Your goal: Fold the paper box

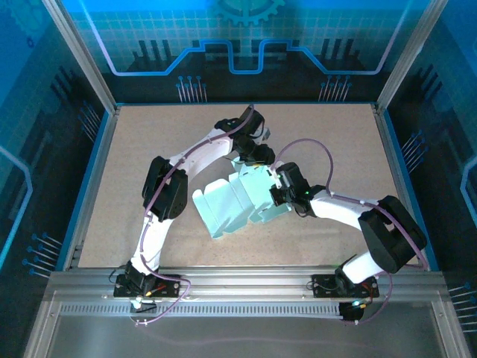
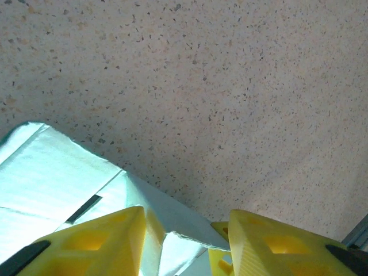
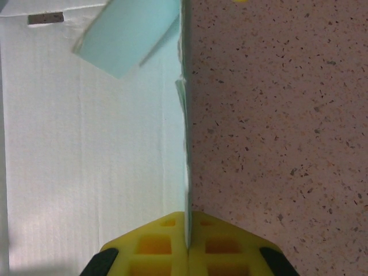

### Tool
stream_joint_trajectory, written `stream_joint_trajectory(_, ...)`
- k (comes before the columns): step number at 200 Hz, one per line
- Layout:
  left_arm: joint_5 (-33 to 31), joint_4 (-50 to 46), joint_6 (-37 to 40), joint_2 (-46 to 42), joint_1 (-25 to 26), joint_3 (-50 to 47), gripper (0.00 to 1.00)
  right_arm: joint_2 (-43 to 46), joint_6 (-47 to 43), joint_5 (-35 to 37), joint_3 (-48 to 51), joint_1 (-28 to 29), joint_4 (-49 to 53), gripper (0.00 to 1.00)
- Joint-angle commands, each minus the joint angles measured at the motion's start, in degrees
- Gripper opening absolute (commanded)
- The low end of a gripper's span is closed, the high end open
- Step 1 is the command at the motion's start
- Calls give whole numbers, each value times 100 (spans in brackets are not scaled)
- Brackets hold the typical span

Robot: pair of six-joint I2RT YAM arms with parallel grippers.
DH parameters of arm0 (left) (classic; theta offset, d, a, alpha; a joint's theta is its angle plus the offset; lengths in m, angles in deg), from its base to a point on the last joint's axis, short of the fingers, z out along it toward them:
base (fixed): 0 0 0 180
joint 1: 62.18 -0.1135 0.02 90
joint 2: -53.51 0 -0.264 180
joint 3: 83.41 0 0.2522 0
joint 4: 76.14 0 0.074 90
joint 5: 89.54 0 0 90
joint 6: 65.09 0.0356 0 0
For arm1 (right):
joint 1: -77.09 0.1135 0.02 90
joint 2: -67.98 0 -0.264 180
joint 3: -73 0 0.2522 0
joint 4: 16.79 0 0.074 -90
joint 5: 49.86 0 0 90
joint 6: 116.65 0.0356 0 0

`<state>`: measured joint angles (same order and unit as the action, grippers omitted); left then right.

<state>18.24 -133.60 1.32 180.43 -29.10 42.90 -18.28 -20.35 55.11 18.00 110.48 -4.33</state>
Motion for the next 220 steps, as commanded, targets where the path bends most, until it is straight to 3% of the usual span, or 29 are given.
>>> stream_joint_trajectory(1, 86, 163, -367, -290, 91, -311, 39, 21, -111, 96, -170, 77, -195, 0)
stream_joint_trajectory(65, 182, 823, -1020, -356, 93, -644, 19, 13, -145, 62, -140, 89, -224, 0)
stream_joint_trajectory(100, 290, 853, -1017, -368, 94, -642, 15, 39, -161, 123, -140, 98, -170, 0)
stream_joint_trajectory(108, 271, 829, -978, -404, 94, -653, 18, 56, -154, 159, -148, 93, -157, 0)
stream_joint_trajectory(121, 182, 937, -946, -546, 93, -771, 42, 57, -108, 231, -191, 85, -67, 0)
stream_joint_trajectory(147, -269, 1229, -851, -1218, 83, -1260, 63, 92, -83, 271, -175, 62, -13, 0)
stream_joint_trajectory(183, -829, 1597, -683, -2217, -7, -2172, 75, 148, -135, 299, -157, 34, 76, 0)
stream_joint_trajectory(220, -904, 1817, -530, -2655, -293, -2956, 89, 188, -81, 279, -190, 1, 160, 0)
